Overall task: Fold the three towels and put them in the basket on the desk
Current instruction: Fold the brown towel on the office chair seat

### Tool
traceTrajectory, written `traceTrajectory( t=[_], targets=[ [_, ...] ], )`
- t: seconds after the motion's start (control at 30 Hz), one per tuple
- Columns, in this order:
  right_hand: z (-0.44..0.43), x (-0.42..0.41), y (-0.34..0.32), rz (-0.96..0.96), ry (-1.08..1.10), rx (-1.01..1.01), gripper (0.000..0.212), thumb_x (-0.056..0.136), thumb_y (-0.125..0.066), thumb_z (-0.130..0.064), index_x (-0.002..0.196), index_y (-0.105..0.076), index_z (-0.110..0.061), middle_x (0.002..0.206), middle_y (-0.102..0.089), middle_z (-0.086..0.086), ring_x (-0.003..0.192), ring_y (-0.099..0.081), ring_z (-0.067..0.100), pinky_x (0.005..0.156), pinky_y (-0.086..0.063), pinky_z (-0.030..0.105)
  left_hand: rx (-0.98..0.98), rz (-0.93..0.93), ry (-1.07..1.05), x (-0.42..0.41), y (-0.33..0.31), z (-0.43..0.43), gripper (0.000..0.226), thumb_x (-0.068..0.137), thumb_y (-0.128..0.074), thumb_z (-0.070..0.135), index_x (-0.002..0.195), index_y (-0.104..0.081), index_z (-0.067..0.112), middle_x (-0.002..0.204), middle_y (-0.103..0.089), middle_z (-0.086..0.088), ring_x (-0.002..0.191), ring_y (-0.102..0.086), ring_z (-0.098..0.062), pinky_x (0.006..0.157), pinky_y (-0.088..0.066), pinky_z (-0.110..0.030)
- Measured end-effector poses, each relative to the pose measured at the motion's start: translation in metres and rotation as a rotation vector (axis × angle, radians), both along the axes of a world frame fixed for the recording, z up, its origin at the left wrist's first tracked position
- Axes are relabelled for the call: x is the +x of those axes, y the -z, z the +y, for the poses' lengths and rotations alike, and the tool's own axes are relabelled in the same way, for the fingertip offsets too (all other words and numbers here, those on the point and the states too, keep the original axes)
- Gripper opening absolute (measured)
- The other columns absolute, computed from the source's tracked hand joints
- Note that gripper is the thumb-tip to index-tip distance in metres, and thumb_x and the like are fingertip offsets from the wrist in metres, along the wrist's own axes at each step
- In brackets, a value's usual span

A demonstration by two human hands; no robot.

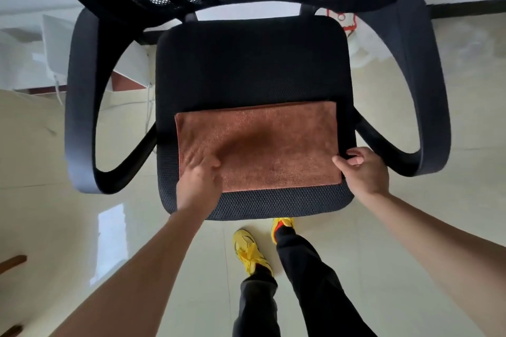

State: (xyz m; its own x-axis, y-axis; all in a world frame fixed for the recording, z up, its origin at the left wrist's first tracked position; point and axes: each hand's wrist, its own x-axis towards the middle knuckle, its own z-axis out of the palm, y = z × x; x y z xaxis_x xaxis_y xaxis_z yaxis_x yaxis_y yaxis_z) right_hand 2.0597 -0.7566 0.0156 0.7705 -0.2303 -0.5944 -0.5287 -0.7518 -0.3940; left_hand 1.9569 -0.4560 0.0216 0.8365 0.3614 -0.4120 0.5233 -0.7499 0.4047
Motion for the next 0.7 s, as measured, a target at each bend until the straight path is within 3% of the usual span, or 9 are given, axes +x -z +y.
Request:
traceTrajectory(
  t=[0.1, 0.17, 0.23, 0.33, 0.43, 0.53, 0.6, 0.7],
  targets=[
    [0.021, 0.004, -0.001, -0.040, -0.006, -0.015, 0.059, 0.075, -0.071, -0.056, 0.117, -0.059, -0.017, 0.103, -0.070, 0.002, 0.097, -0.066, 0.023, 0.085, -0.050, 0.035, -0.141, 0.035, 0.103, 0.043, -0.003, -0.024, 0.042, 0.088, -0.055, 0.017, 0.129, -0.053, 0.025, 0.106, -0.066, -0.002, 0.083, -0.067, -0.021, 0.069, -0.059, -0.038],
    [0.028, 0.012, 0.001, -0.016, -0.028, -0.048, 0.061, 0.070, -0.074, -0.058, 0.114, -0.058, -0.019, 0.103, -0.069, 0.000, 0.097, -0.065, 0.024, 0.086, -0.050, 0.037, -0.194, 0.167, 0.075, 0.070, 0.000, -0.032, 0.059, 0.088, -0.055, 0.024, 0.142, -0.034, 0.035, 0.100, -0.064, 0.000, 0.075, -0.067, -0.021, 0.066, -0.060, -0.039],
    [0.030, 0.022, 0.002, 0.041, -0.040, -0.044, 0.057, 0.067, -0.078, -0.054, 0.108, -0.057, -0.022, 0.096, -0.065, -0.005, 0.093, -0.065, 0.023, 0.084, -0.051, 0.037, -0.218, 0.233, -0.008, 0.090, 0.005, -0.031, 0.061, 0.090, -0.054, 0.029, 0.143, -0.027, 0.039, 0.096, -0.065, -0.003, 0.067, -0.068, -0.025, 0.060, -0.060, -0.042],
    [0.032, 0.034, 0.002, 0.114, -0.082, 0.027, 0.049, 0.065, -0.082, -0.048, 0.100, -0.059, -0.023, 0.092, -0.062, -0.007, 0.085, -0.062, 0.019, 0.078, -0.053, 0.035, -0.231, 0.280, -0.053, 0.102, 0.005, -0.024, 0.054, 0.092, -0.053, 0.031, 0.141, -0.031, 0.038, 0.088, -0.063, -0.002, 0.058, -0.065, -0.022, 0.054, -0.059, -0.036],
    [0.036, 0.046, -0.007, 0.194, -0.028, 0.227, 0.035, 0.070, -0.082, -0.029, 0.096, -0.059, -0.019, 0.096, -0.064, -0.001, 0.076, -0.058, 0.013, 0.062, -0.046, 0.025, -0.313, 0.277, -0.104, 0.099, -0.003, -0.020, 0.056, 0.090, -0.059, 0.026, 0.140, -0.037, 0.036, 0.085, -0.058, 0.003, 0.061, -0.062, -0.020, 0.052, -0.056, -0.031],
    [0.043, 0.057, -0.034, 0.226, 0.018, 0.415, 0.037, 0.074, -0.079, -0.018, 0.104, -0.059, -0.016, 0.101, -0.065, 0.001, 0.083, -0.061, 0.012, 0.065, -0.047, 0.024, -0.271, 0.243, -0.255, 0.089, -0.012, -0.003, 0.049, 0.090, -0.059, 0.019, 0.136, -0.046, 0.028, 0.088, -0.059, 0.003, 0.064, -0.058, -0.017, 0.055, -0.053, -0.030],
    [0.055, 0.058, -0.057, 0.177, -0.028, 0.476, 0.040, 0.073, -0.079, -0.018, 0.106, -0.058, -0.018, 0.101, -0.065, -0.003, 0.090, -0.063, 0.013, 0.070, -0.050, 0.025, -0.218, 0.260, -0.340, 0.077, -0.015, 0.015, 0.043, 0.090, -0.058, 0.019, 0.132, -0.051, 0.023, 0.096, -0.060, -0.002, 0.072, -0.056, -0.019, 0.064, -0.048, -0.028],
    [0.086, 0.048, -0.086, 0.109, -0.170, 0.537, 0.043, 0.074, -0.078, -0.016, 0.109, -0.054, -0.021, 0.100, -0.063, -0.008, 0.088, -0.060, 0.002, 0.067, -0.047, 0.017, -0.288, 0.304, -0.455, 0.060, -0.016, 0.034, 0.040, 0.084, -0.062, 0.021, 0.123, -0.059, 0.024, 0.113, -0.065, -0.005, 0.090, -0.064, -0.030, 0.083, -0.054, -0.037]
  ],
)
